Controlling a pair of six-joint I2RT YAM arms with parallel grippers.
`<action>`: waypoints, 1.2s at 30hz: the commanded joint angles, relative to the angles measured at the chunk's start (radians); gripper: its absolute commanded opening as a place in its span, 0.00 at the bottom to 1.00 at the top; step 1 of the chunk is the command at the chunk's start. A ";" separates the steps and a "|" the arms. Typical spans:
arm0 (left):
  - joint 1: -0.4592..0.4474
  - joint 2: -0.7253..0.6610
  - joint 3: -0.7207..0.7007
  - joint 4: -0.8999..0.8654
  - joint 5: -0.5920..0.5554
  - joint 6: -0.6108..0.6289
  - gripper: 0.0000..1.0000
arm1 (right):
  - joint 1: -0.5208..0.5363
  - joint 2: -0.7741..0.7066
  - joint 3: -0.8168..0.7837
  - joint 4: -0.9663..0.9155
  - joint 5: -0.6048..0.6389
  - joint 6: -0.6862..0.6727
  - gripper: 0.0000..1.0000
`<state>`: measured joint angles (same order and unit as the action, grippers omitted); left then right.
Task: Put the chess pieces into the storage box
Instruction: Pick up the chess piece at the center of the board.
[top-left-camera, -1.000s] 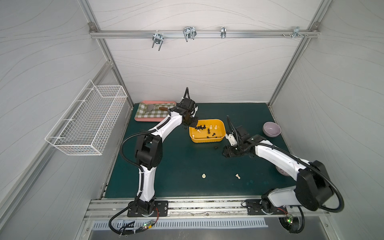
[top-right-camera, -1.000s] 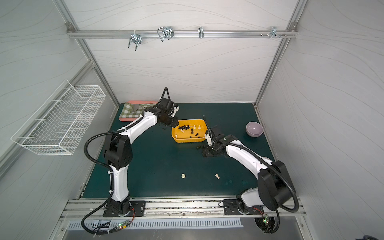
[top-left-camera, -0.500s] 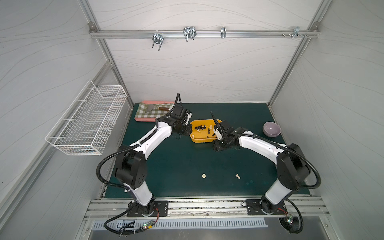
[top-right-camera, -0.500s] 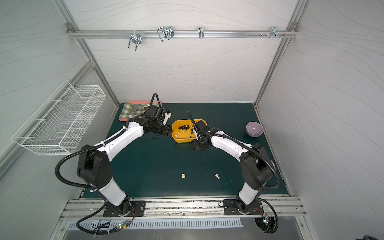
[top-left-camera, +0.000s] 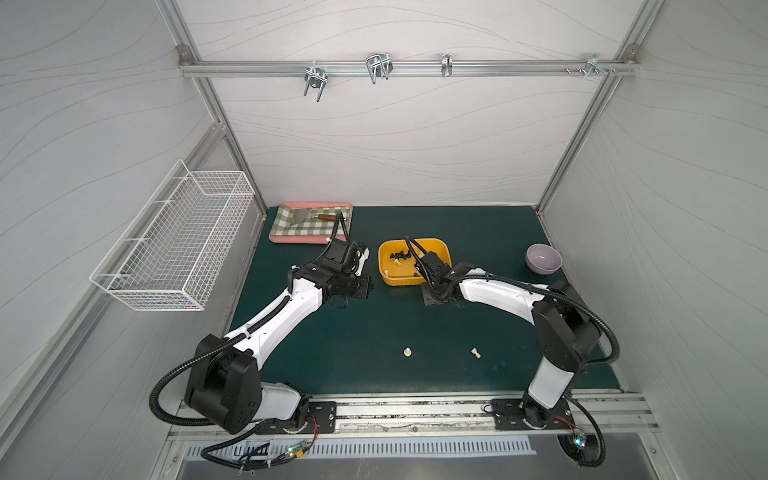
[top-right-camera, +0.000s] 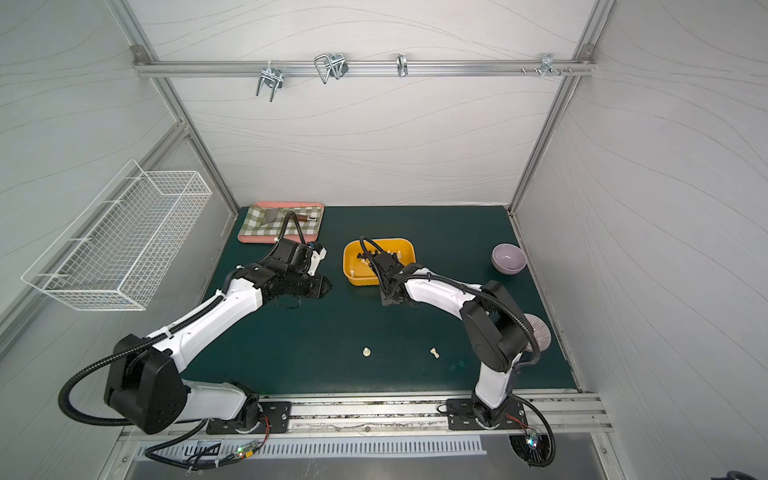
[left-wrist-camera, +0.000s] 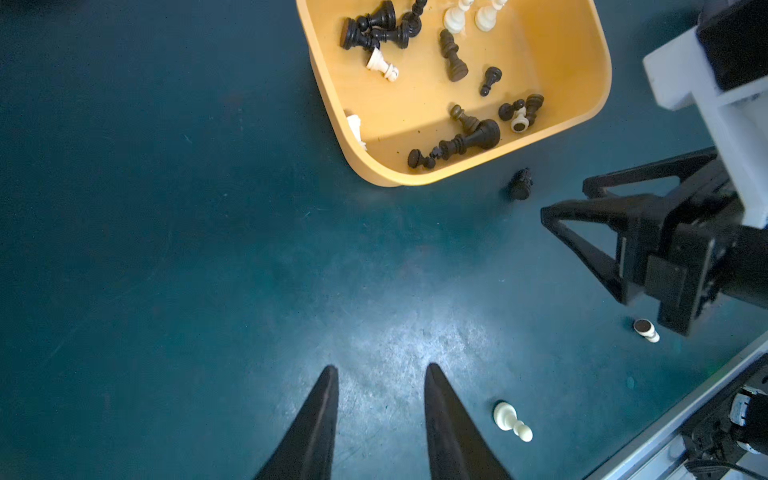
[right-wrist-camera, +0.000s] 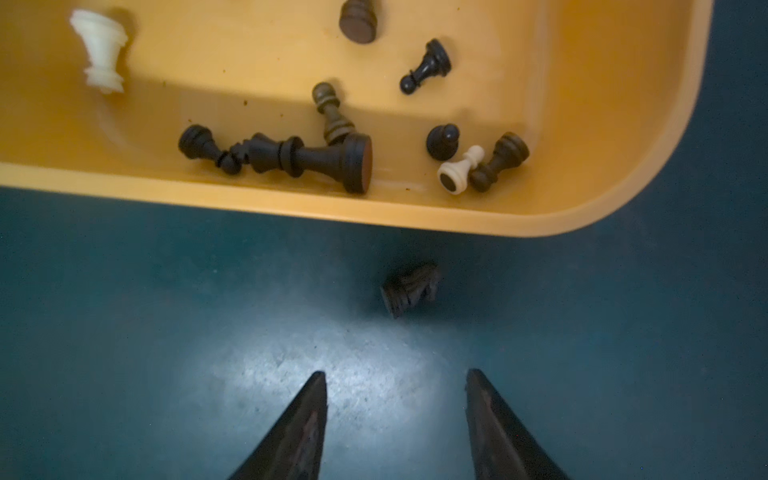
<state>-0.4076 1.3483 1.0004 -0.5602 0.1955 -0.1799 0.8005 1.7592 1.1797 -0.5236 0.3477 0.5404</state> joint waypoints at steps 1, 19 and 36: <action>0.004 -0.044 -0.030 0.044 0.030 -0.002 0.36 | 0.020 -0.013 -0.016 0.022 0.126 0.116 0.53; 0.004 -0.092 -0.096 0.058 0.087 -0.013 0.37 | 0.036 0.081 0.002 0.071 0.176 0.301 0.47; 0.004 -0.138 -0.128 0.035 0.086 -0.020 0.37 | 0.036 0.143 0.015 0.103 0.193 0.349 0.46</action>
<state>-0.4076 1.2346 0.8719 -0.5270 0.2703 -0.1967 0.8272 1.8759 1.1740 -0.4183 0.5175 0.8497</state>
